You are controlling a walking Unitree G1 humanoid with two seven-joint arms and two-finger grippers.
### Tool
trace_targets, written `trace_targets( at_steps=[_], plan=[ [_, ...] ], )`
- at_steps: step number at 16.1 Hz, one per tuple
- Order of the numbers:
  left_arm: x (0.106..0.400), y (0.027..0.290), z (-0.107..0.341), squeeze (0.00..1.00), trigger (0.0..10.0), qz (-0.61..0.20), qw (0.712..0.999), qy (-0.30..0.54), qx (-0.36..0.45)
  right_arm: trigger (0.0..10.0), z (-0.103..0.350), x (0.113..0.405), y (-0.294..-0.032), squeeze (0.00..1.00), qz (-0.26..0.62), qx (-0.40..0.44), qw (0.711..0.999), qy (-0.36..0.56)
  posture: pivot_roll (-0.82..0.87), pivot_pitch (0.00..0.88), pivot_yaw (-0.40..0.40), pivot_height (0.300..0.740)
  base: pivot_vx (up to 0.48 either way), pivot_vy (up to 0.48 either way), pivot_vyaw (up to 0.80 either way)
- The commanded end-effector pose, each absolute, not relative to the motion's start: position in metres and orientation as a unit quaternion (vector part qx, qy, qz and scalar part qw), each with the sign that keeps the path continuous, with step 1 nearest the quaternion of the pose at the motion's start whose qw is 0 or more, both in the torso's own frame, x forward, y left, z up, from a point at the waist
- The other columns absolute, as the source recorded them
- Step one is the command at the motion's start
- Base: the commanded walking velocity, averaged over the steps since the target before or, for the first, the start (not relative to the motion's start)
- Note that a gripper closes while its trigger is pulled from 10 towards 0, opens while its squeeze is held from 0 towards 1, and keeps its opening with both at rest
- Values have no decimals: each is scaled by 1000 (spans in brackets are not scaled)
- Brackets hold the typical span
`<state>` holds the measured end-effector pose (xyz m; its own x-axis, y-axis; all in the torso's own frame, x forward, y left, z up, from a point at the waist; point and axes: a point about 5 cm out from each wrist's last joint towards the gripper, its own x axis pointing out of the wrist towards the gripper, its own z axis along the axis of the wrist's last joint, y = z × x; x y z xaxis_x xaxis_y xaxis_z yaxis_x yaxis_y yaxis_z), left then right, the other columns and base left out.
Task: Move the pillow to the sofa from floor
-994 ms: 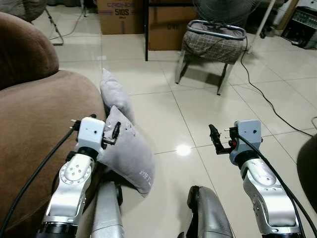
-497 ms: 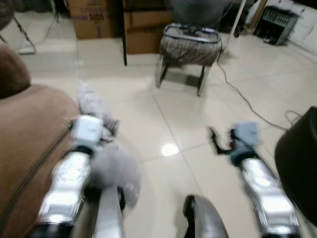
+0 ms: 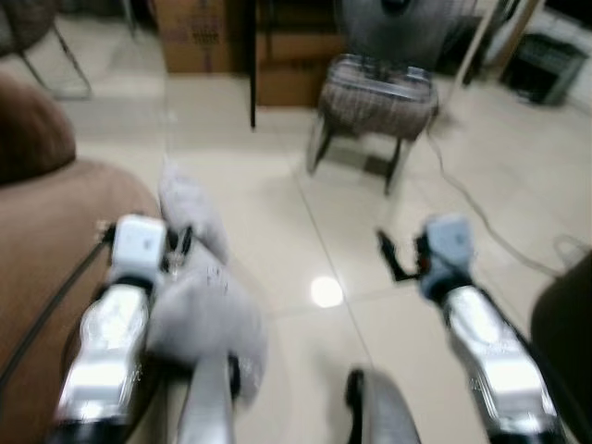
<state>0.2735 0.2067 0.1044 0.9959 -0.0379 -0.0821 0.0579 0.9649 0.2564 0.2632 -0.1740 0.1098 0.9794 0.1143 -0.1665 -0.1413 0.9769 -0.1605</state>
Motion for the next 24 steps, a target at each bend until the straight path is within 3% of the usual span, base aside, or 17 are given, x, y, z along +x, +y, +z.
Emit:
trace_targets(
  at_steps=[1,3,4,5,10,11,12,16,19,24],
  plan=[
    [272,205,93,102,10000,-36,988,66,132,10000,110,263,-175,0,76,-84,990,81,43,0,-87,520,0,0,0],
    [276,215,73,82,10000,-17,984,119,129,10000,112,263,-169,0,122,-94,985,80,36,0,-94,520,0,0,0],
    [276,217,69,137,10000,-15,984,131,119,10000,114,263,-168,0,131,-94,984,80,34,0,-95,520,0,0,0],
    [278,221,64,1000,10000,-6,983,150,102,10000,116,263,-166,0,151,-96,981,80,31,0,-98,520,0,0,0],
    [292,244,43,1000,10000,51,973,210,79,10000,127,263,-167,0,259,-130,953,89,-31,0,-101,520,0,0,0],
    [291,249,36,894,10000,55,968,230,79,10000,129,262,-166,0,290,-137,942,96,-39,0,-105,520,0,0,0],
    [289,253,28,0,10000,62,963,249,82,10000,131,262,-165,0,314,-146,933,100,-52,0,-115,520,0,0,0],
    [280,274,18,0,10000,104,954,271,68,10000,142,258,-161,0,383,-155,904,110,-67,3,-162,520,0,0,0],
    [272,294,16,0,10000,130,947,275,103,10000,151,257,-157,0,434,-171,878,112,-114,74,-174,520,0,0,0],
    [247,316,4,0,10000,154,925,319,140,10000,164,248,-155,0,454,-168,867,113,-162,159,-181,520,0,0,0]
  ],
)
